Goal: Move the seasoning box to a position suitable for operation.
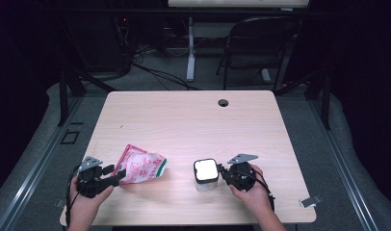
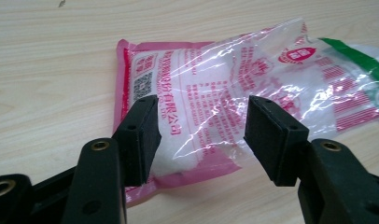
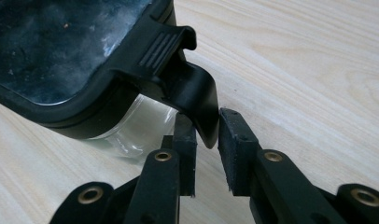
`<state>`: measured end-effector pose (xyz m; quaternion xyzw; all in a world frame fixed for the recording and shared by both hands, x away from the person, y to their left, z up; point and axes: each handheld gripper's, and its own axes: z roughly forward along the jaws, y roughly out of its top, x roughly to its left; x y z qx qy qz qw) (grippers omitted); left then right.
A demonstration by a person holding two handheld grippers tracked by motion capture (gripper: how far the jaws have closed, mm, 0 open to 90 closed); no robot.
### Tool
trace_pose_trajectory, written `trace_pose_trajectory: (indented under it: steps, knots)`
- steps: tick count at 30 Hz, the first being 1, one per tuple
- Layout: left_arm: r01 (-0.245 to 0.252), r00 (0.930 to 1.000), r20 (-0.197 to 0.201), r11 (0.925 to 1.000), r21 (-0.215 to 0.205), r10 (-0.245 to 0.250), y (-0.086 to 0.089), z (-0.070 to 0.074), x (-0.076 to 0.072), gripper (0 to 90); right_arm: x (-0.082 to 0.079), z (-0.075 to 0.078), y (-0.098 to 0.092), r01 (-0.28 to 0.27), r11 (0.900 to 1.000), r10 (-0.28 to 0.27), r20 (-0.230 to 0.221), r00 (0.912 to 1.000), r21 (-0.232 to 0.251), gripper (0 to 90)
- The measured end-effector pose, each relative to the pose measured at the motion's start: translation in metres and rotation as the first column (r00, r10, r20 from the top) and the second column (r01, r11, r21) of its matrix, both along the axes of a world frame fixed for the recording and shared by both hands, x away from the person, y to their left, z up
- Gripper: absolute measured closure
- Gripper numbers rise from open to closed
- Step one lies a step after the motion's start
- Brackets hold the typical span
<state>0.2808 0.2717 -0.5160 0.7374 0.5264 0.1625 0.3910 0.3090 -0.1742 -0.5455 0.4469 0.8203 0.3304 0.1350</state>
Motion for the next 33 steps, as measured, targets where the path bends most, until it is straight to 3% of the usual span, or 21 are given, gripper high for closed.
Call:
trace_pose_trajectory:
  steps: [2, 3, 9, 18, 21, 23, 24, 25, 28, 33]
  knots:
    - [0.011, 0.9999, 0.007, 0.9999, -0.011, -0.011, -0.002, 0.002, -0.001, 44.2, 0.0, 0.0, -0.001, -0.001, 1.0, 0.001, -0.004, 1.0, 0.014, 77.8]
    - [0.024, 0.9996, 0.017, 0.9994, -0.026, -0.023, -0.005, 0.005, -0.002, 44.2, -0.001, 0.001, -0.001, -0.008, 1.0, 0.008, 0.002, 1.0, -0.004, 78.3]
    - [0.065, 0.9973, 0.034, 0.9978, -0.015, -0.064, -0.016, 0.013, -0.005, 44.2, -0.005, 0.002, 0.0, -0.019, 1.0, 0.019, -0.006, 0.9998, -0.011, 78.0]
    - [0.11, 0.9939, 0.014, 0.9939, -0.013, -0.109, -0.032, 0.019, -0.005, 46.9, -0.014, 0.003, 0.003, -0.048, 0.999, 0.048, -0.014, 0.9987, -0.007, 77.5]
    - [0.12, 0.9928, 0.002, 0.9927, -0.014, -0.12, -0.035, 0.021, -0.005, 48.1, -0.016, 0.003, 0.001, -0.054, 0.998, 0.055, -0.033, 0.9979, 0.02, 76.4]
    - [0.135, 0.9908, -0.01, 0.9907, -0.018, -0.135, -0.038, 0.024, -0.006, 48.7, -0.019, 0.009, -0.005, -0.031, 0.993, 0.041, -0.087, 0.9954, 0.116, 70.6]
    - [0.135, 0.9908, -0.01, 0.9907, -0.018, -0.135, -0.038, 0.024, -0.006, 49.0, -0.019, 0.009, -0.005, -0.031, 0.993, 0.041, -0.087, 0.9954, 0.116, 70.6]
    - [0.145, 0.989, -0.024, 0.9891, -0.022, -0.146, -0.04, 0.024, -0.007, 49.7, -0.023, 0.017, -0.009, -0.031, 0.988, 0.047, -0.107, 0.9931, 0.148, 70.0]
    - [0.145, 0.9889, -0.027, 0.9889, -0.032, -0.146, -0.042, 0.024, -0.007, 50.5, -0.025, 0.023, -0.009, -0.031, 0.989, 0.046, -0.099, 0.994, 0.144, 70.0]
    - [0.171, 0.9847, -0.031, 0.9852, -0.007, -0.171, -0.048, 0.027, -0.008, 51.8, -0.035, 0.042, -0.003, -0.061, 0.988, 0.071, -0.063, 0.9955, 0.138, 70.3]
